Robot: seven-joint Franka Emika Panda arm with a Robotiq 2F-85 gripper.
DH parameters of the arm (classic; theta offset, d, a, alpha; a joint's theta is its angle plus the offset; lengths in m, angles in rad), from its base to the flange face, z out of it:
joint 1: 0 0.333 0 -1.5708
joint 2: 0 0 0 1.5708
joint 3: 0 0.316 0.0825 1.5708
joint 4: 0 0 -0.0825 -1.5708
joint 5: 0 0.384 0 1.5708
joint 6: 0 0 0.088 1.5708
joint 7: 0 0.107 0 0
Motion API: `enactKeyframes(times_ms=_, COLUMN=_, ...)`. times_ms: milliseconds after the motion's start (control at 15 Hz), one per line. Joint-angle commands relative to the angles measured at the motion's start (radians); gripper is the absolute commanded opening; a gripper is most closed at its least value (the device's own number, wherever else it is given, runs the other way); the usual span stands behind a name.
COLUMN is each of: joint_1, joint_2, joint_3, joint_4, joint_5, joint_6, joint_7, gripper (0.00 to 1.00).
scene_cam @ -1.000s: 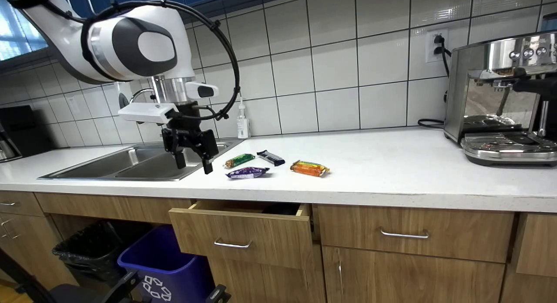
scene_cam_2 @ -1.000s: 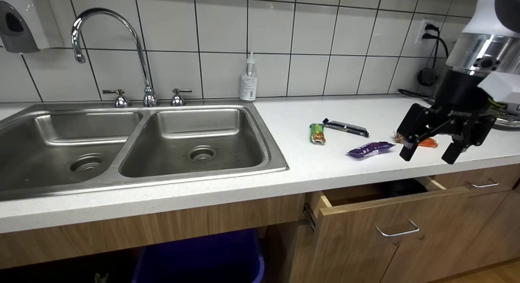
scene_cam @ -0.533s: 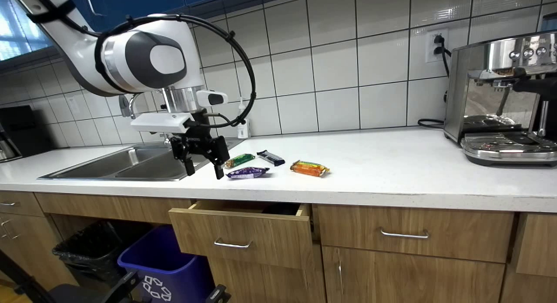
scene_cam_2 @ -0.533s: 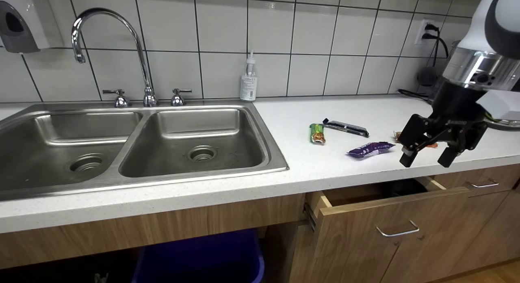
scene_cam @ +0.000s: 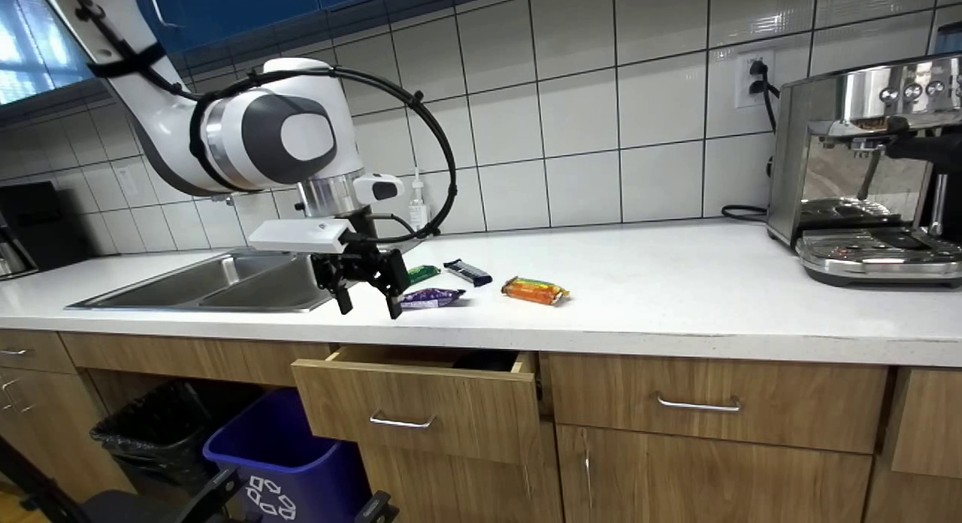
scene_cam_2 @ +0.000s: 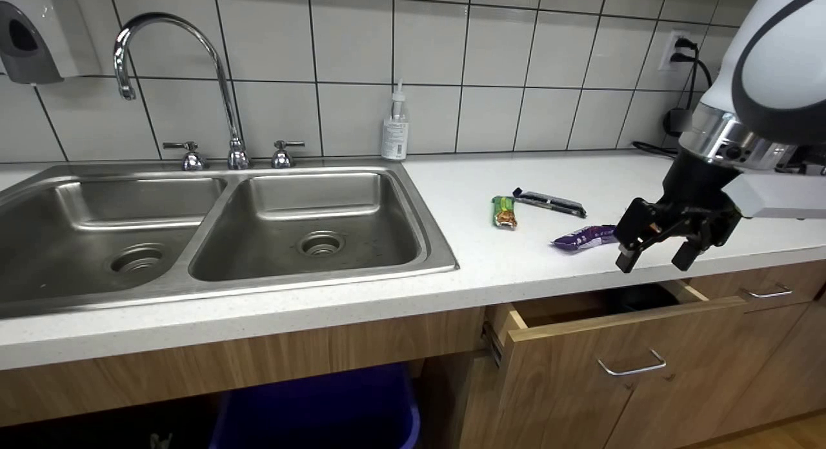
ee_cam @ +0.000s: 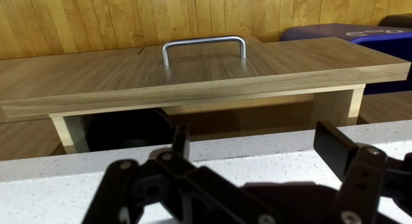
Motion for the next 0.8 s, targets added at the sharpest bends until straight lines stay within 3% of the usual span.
enactKeyframes(times_ms=0, joint_1=-0.011, joint_2=0.078, joint_3=0.01, joint_4=0.049, joint_5=-0.026, joint_6=0.051, joint_7=-0.006, gripper=1.0)
enactKeyframes(times_ms=733, joint_1=-0.006, joint_2=0.166, joint_3=0.009, joint_4=0.078, joint_5=-0.068, joint_6=0.072, joint_7=-0.01, gripper=1.0)
